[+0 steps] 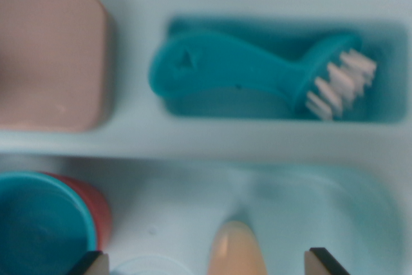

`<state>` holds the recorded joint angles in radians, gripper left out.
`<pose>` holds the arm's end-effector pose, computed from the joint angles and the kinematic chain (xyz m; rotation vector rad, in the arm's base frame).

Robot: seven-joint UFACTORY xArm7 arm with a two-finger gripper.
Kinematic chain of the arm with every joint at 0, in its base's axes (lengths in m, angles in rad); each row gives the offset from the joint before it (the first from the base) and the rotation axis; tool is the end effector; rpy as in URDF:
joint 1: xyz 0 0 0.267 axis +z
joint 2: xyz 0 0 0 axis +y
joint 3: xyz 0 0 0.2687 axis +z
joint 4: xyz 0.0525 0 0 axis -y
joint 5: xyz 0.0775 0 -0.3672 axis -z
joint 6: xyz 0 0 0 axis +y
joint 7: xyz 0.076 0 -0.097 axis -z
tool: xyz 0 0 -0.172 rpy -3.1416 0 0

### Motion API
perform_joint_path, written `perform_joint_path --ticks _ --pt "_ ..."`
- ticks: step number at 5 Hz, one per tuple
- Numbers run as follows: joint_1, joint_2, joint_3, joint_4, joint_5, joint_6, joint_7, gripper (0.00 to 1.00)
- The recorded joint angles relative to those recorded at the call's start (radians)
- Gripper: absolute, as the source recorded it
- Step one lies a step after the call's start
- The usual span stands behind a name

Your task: Pick detergent from the sink

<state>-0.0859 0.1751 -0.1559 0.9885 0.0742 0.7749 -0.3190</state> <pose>0.4922 -0.1157 0.0617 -3.1269 -0.0440 -0.0732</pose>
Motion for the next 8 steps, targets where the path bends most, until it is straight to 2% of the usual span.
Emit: perform_joint_path --ticks 1,2,3,4,8 --pt "0.0 0.0 0.0 0.0 0.0 0.0 0.0 0.0" --pt "-0.0027 0.006 -0.005 -0.02 0.0029 -0.023 -0.011 0.0" --pt "-0.0027 0.006 -0.005 -0.02 0.0029 -0.023 -0.011 0.0" --pt "-0.0049 0.012 -0.009 -0.036 0.0055 -0.043 -0.02 0.0" --pt "-0.0071 0.017 -0.013 -0.052 0.0079 -0.062 -0.028 0.0"
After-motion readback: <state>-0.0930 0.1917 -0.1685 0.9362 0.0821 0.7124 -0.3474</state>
